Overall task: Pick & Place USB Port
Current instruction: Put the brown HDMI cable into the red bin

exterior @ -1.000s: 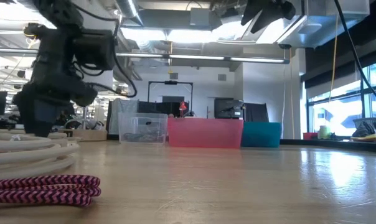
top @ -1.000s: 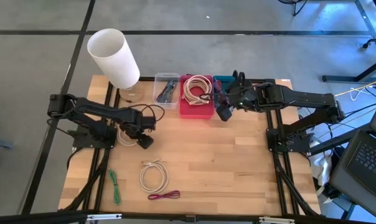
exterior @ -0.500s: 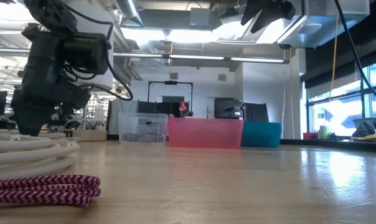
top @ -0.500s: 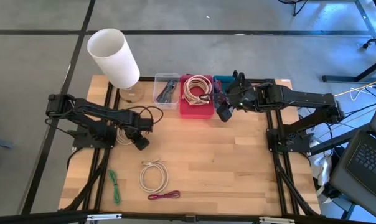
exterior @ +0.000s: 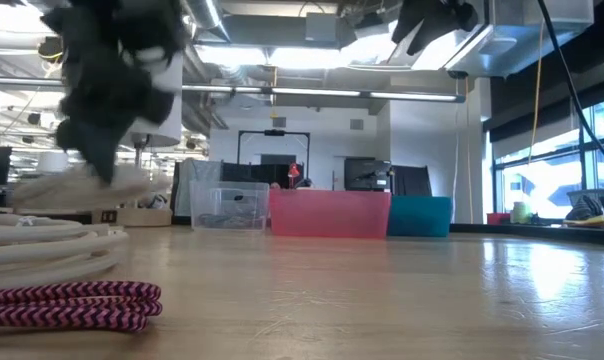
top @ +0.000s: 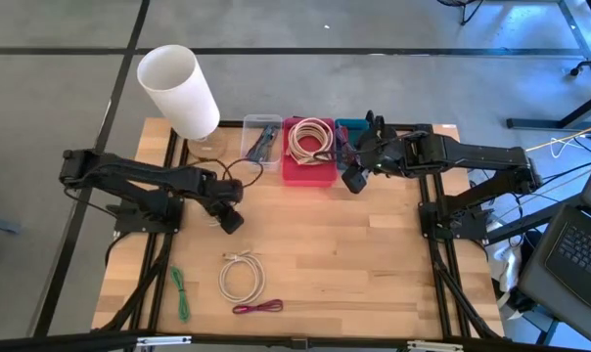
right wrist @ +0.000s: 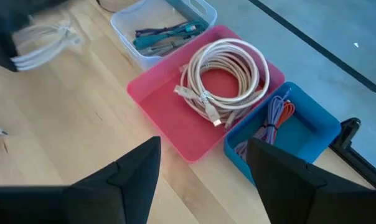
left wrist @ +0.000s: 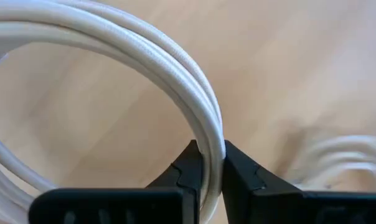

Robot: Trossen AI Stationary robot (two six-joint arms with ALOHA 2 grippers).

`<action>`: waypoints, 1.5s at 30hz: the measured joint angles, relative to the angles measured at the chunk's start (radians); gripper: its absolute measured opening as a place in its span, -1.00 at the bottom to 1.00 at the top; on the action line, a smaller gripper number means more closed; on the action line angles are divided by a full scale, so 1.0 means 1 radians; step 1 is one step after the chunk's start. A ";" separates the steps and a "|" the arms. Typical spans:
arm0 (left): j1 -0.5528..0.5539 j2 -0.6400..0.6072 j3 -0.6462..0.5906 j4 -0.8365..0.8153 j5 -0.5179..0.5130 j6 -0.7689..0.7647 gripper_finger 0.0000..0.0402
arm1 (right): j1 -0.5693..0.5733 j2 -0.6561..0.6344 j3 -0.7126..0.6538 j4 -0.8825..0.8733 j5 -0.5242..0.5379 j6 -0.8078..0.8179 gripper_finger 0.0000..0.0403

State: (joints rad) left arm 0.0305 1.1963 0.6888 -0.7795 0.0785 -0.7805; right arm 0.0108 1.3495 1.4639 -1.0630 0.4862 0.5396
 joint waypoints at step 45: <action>0.255 0.212 0.341 1.584 0.680 0.262 -0.86 | -0.022 -0.027 0.001 0.558 -0.068 -0.233 0.20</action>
State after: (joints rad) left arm 0.2857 1.4086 1.0302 0.8047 0.7582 -0.5188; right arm -0.0115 1.3228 1.4647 -0.5054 0.4179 0.3065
